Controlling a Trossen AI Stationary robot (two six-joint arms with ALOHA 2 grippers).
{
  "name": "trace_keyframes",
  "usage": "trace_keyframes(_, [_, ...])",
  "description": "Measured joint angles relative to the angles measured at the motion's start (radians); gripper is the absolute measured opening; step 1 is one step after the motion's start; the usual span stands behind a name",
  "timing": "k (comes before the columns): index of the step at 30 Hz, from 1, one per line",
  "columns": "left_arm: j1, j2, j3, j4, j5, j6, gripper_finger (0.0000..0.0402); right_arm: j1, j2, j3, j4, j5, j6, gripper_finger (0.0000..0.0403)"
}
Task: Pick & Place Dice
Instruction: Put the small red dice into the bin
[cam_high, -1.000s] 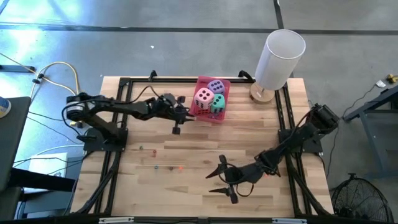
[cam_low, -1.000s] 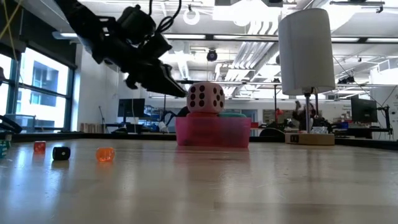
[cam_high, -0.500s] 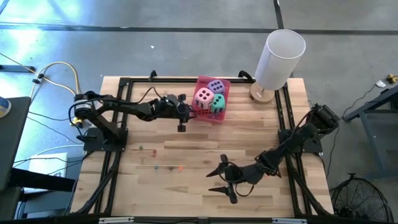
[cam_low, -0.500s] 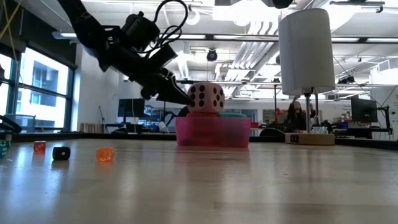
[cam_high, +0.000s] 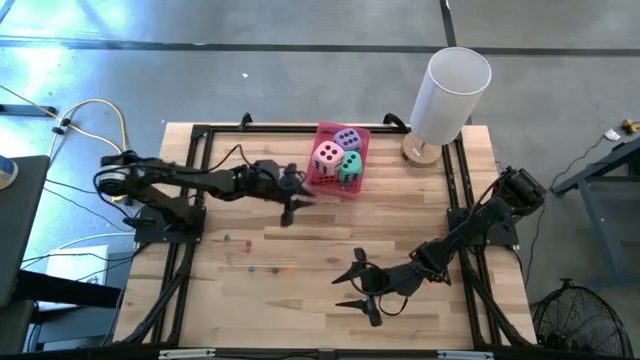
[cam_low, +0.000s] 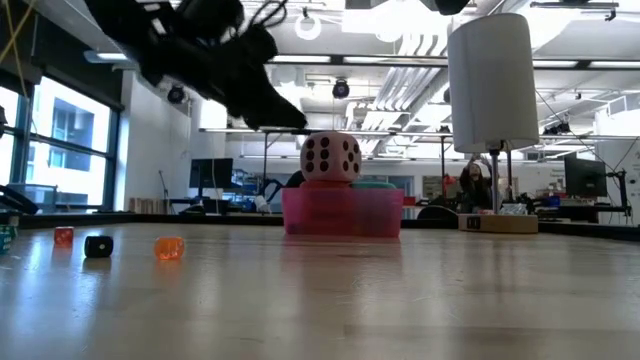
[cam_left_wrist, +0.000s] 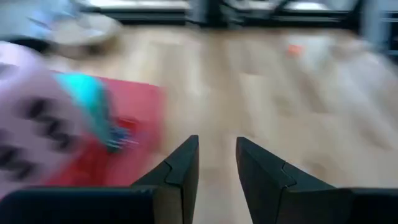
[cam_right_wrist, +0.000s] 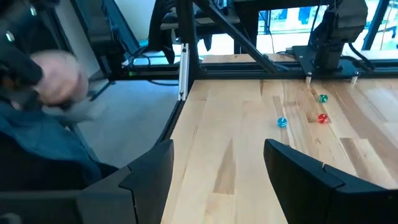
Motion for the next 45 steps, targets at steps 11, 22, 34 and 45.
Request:
trace_keyframes(11, [-0.221,-0.238,0.0,-0.646,0.114,-0.017,0.0101,-0.048,0.0,0.0,-0.025,-0.003,-0.131,0.0243])
trace_keyframes(22, [-0.43,-0.204,-0.015,-0.825,0.061,-0.202,0.0101,-0.167,0.0,0.0,0.003,-0.133,-0.153,0.0243])
trace_keyframes(34, [-0.525,-0.203,-0.041,-0.977,-0.284,-0.354,0.0101,-0.246,0.0,0.0,0.024,-0.341,-0.23,0.0243])
trace_keyframes(45, [-0.531,-0.203,-0.06,-0.973,-0.279,-0.425,0.0101,-0.254,0.0,0.0,0.034,-0.347,-0.248,0.0243])
